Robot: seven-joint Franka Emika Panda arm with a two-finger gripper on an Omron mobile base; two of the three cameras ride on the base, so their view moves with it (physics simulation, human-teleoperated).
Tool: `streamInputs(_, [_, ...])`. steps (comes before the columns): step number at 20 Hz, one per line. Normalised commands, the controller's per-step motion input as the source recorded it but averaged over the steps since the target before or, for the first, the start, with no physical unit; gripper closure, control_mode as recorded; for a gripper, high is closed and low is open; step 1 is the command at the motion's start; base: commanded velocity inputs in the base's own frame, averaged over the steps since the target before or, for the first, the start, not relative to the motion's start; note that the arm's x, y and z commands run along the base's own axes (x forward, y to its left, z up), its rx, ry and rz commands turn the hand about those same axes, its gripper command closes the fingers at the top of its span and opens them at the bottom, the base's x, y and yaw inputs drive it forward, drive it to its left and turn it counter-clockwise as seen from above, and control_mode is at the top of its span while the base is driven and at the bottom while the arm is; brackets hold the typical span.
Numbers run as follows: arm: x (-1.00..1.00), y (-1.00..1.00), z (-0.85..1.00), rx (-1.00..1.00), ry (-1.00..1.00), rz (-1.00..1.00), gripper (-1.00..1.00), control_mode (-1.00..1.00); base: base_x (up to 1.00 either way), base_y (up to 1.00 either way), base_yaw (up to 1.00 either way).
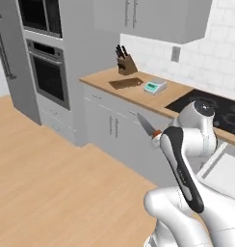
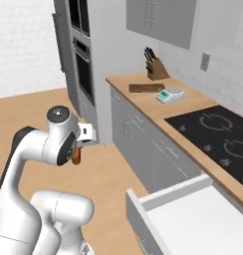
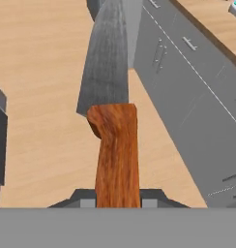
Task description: Pick up the knife from the drawer and place it on the cutting board. Then place the meat from the plate to the cutting board.
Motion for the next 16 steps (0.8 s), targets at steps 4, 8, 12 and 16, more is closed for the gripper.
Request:
streamInputs(4, [0.0,0.0,0.0,0.0,0.0,0.0,1.0,1.0,1.0,0.38,-0.17])
streamInputs(8, [0.0,0.0,0.0,0.0,0.0,0.0,1.0,1.0,1.0,0.25,-0.38])
streamInputs(12, [0.0,0.0,0.0,0.0,0.0,0.0,1.0,1.0,1.0,0.11,-0.51])
streamInputs(16, [0.0,0.0,0.0,0.0,0.0,0.0,1.0,1.0,1.0,0.26,-0.57])
